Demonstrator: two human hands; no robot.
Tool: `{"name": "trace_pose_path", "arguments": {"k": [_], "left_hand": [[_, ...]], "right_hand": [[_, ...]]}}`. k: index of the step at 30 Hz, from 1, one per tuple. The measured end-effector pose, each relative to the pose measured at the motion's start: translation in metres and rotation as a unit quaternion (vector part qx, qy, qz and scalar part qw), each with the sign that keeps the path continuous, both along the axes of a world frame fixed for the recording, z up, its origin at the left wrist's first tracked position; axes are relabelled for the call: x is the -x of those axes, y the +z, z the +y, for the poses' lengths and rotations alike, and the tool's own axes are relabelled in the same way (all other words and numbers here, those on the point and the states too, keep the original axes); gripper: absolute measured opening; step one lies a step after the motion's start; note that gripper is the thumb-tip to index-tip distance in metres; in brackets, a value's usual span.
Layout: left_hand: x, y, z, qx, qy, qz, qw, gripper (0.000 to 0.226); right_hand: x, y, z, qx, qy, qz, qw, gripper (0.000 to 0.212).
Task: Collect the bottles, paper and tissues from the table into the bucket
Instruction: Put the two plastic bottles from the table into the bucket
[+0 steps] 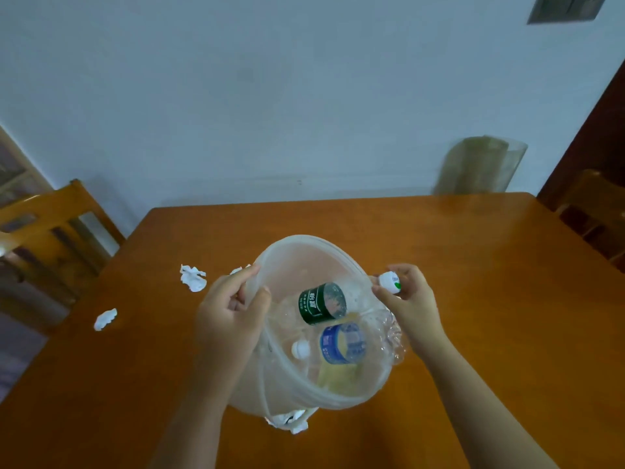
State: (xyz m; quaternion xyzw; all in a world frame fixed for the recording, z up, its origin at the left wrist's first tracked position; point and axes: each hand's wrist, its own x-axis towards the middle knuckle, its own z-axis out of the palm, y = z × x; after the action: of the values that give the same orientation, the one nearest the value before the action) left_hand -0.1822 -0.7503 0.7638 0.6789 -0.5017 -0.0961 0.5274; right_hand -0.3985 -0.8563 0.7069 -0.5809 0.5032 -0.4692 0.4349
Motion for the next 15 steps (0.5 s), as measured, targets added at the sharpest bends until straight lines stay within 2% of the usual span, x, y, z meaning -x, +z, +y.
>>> {"name": "trace_pose_path", "arguments": {"k": [3, 6, 15], "left_hand": [[-0.016, -0.003, 0.014, 0.013, 0.019, 0.01, 1.0, 0.034], [-0.023, -0.006, 0.021, 0.016, 0.018, 0.012, 1.0, 0.034], [-0.109, -0.007, 0.091, 0.025, 0.051, 0.039, 0.998, 0.038]], "right_hand": [[-0.017, -0.005, 0.008, -0.013, 0.017, 0.043, 0.999, 0.027], [-0.022, -0.004, 0.011, -0.015, 0.031, 0.044, 0.998, 0.027], [-0.116, -0.005, 0.067, -0.065, 0.074, 0.025, 0.995, 0.026]]}}
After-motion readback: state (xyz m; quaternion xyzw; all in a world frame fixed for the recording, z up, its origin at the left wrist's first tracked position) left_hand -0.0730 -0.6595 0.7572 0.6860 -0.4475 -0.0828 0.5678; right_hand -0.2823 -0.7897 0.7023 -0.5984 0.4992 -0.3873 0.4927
